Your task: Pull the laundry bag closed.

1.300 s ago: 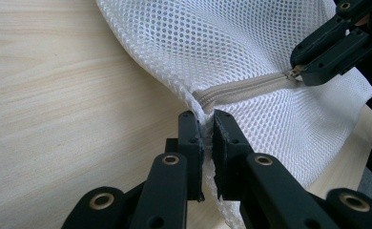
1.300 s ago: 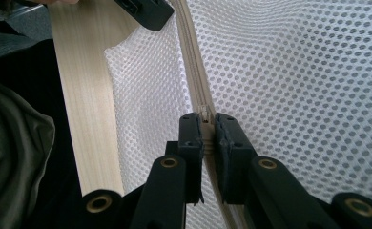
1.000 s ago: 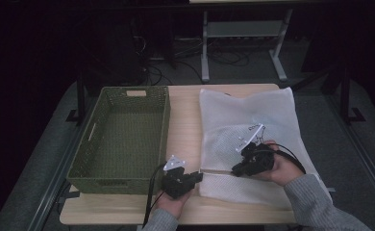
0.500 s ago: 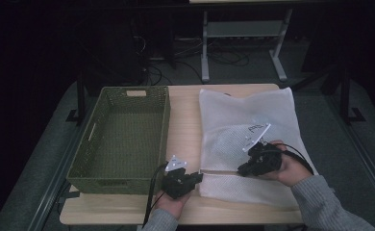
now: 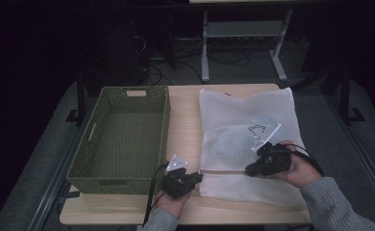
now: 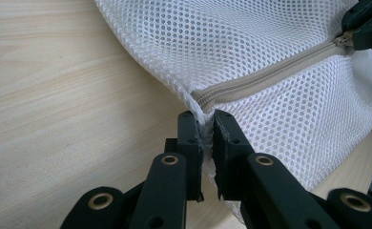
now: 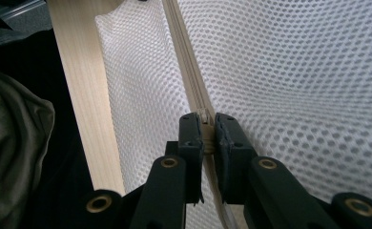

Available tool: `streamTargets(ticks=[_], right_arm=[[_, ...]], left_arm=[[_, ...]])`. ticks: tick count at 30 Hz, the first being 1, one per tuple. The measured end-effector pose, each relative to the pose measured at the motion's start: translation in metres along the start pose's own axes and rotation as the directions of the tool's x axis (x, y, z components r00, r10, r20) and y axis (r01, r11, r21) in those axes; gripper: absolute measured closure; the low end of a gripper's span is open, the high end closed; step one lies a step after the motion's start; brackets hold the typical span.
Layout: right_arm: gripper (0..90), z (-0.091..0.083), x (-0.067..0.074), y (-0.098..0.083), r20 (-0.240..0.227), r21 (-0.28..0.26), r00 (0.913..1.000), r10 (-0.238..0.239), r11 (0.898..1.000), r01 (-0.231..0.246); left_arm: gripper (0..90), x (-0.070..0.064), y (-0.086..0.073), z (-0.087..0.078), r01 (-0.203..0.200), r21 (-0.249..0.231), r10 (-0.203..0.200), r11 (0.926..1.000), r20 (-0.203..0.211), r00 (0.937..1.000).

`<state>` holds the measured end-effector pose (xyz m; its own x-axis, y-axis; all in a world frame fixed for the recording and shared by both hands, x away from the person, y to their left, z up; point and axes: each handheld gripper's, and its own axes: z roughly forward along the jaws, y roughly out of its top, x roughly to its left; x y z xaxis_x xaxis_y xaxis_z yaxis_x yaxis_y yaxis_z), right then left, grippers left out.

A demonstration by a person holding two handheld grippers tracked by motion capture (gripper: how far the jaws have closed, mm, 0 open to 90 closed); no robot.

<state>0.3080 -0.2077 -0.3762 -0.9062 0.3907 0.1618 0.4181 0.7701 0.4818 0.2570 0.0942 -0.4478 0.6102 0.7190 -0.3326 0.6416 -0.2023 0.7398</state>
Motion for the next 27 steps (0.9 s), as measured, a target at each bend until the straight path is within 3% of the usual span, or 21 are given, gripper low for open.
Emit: streamTargets(ticks=[16,27], right_arm=[[81.4,-0.008,-0.006,-0.019,0.01,-0.006,0.9994,0.034,0.999,-0.034],[81.4,-0.01,-0.009,-0.03,0.011,-0.008,0.9986,0.052,0.999,-0.052]], left_arm=[[82.7,0.0,0.0,-0.001,-0.019,0.013,0.019,0.9997,-0.012,0.9997],[82.7,0.0,-0.003,-0.004,-0.011,0.013,0.011,0.9999,-0.013,0.9999]])
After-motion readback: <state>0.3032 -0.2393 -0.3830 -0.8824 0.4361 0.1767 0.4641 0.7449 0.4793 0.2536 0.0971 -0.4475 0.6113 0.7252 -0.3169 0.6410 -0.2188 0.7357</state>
